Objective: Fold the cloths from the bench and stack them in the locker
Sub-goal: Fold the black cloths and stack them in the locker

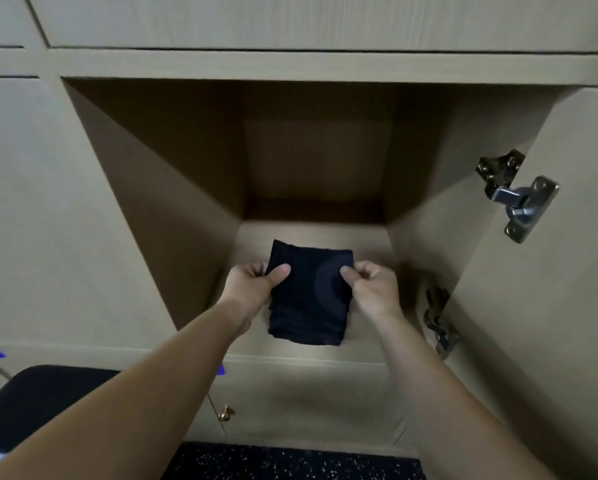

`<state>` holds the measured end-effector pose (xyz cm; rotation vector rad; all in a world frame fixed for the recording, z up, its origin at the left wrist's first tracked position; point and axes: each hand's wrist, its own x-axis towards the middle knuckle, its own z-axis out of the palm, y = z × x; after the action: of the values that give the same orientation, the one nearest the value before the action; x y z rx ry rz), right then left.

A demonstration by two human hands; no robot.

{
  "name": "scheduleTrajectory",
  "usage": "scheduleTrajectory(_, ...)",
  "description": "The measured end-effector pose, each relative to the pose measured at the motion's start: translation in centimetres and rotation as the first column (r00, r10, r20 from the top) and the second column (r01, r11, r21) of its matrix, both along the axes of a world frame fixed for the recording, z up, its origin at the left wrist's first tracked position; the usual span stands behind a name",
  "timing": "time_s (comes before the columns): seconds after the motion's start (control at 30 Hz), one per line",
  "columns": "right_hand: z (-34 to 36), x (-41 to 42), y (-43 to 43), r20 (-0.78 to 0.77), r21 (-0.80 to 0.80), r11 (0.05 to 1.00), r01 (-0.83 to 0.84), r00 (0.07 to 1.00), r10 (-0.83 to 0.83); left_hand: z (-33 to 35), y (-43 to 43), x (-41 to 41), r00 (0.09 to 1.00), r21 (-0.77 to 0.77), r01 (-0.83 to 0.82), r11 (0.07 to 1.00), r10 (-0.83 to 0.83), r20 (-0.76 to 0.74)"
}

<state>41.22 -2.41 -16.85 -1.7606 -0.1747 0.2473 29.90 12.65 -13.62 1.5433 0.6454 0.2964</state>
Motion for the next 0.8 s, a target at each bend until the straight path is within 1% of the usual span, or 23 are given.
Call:
scheduleTrajectory(0.13,-0.3,2.4,1.2,-0.005,-0.017,0.997,0.071,0.997,-0.071,-0.7,0.4,1.7,1.000,0.025,-0.003,1.000,0.004,-0.029)
scheduleTrajectory(0.23,-1.1,2.9,1.8,0.020,-0.049,0.996,0.070,0.997,-0.069,-2.0,0.8,2.0,0.999,0.032,-0.013,0.999,0.014,-0.035)
scheduleTrajectory(0.4,-3.0,3.0,2.1,0.083,-0.036,0.997,0.065,0.995,-0.061,-3.8,1.3,2.3,0.999,0.085,-0.010,0.996,0.013,-0.032)
scheduleTrajectory(0.57,-3.6,3.0,2.3,0.118,-0.043,0.994,0.104,0.988,-0.099,-4.7,1.3,2.9,0.997,0.202,-0.032,0.979,0.044,-0.056)
scheduleTrajectory(0.67,-3.6,3.0,2.3,0.112,-0.045,0.992,0.122,0.987,-0.116,-4.5,1.5,3.4,0.997,0.219,-0.050,0.974,0.063,-0.052)
scheduleTrajectory(0.73,-3.3,2.7,1.9,0.162,-0.125,0.983,0.134,0.980,-0.113,-4.3,1.6,3.4,0.997,0.212,-0.040,0.976,0.052,-0.050)
scheduleTrajectory(0.77,-3.2,2.5,1.6,0.220,-0.192,0.971,0.146,0.970,-0.102,-4.1,1.5,3.3,0.998,0.246,-0.026,0.969,0.039,-0.051)
scheduleTrajectory(0.8,-2.9,2.1,1.2,0.310,-0.275,0.949,0.155,0.948,-0.065,-3.9,1.4,3.0,0.999,0.311,-0.006,0.950,0.023,-0.049)
